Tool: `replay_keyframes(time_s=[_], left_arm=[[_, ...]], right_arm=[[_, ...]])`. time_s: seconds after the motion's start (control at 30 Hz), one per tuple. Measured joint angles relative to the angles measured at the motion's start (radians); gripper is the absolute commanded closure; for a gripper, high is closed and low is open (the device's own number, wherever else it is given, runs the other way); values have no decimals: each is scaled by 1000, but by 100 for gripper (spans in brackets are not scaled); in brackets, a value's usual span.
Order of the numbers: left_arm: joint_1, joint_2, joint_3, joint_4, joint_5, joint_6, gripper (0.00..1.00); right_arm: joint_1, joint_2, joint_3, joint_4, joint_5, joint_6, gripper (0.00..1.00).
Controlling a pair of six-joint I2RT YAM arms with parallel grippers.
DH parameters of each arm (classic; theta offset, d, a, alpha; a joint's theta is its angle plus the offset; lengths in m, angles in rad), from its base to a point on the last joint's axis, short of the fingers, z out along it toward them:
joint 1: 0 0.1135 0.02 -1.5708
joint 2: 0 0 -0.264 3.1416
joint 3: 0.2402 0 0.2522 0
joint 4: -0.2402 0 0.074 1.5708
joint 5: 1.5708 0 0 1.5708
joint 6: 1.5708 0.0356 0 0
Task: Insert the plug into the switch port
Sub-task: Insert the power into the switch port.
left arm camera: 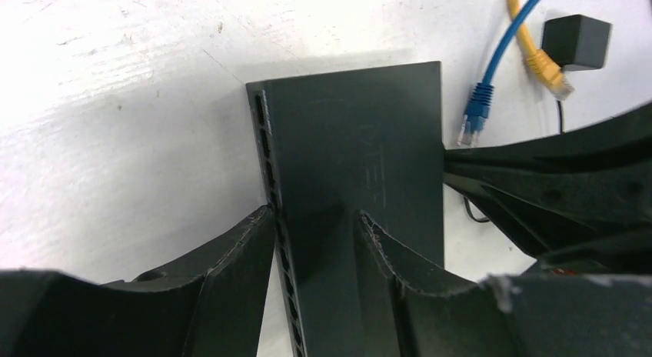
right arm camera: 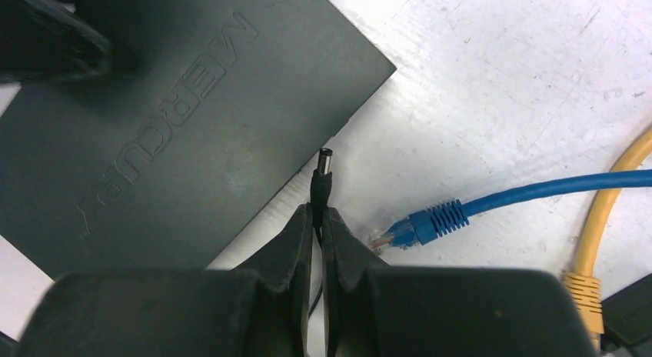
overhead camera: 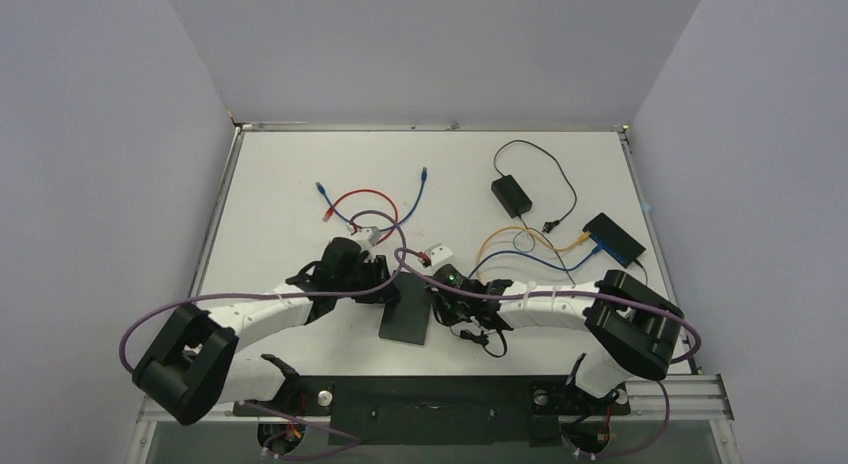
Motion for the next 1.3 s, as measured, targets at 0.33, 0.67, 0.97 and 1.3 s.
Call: replay_keyframes(time_s=[0.33, 0.67, 0.97, 1.3], left_arm=[[48, -235, -17, -129, -36, -18, 61], [66, -241, -32, -174, -35, -18, 61], [87, -269, -48, -182, -26, -19, 61], [97, -265, -51, -175, -16, -31, 61]], right_arm=[[2, 16, 110, -233, -44, -179, 100], [-34, 56, 238, -353, -36, -343, 100], [-140, 57, 280, -392, -76, -512, 100], [-160, 106, 288, -400, -179, -648, 100]])
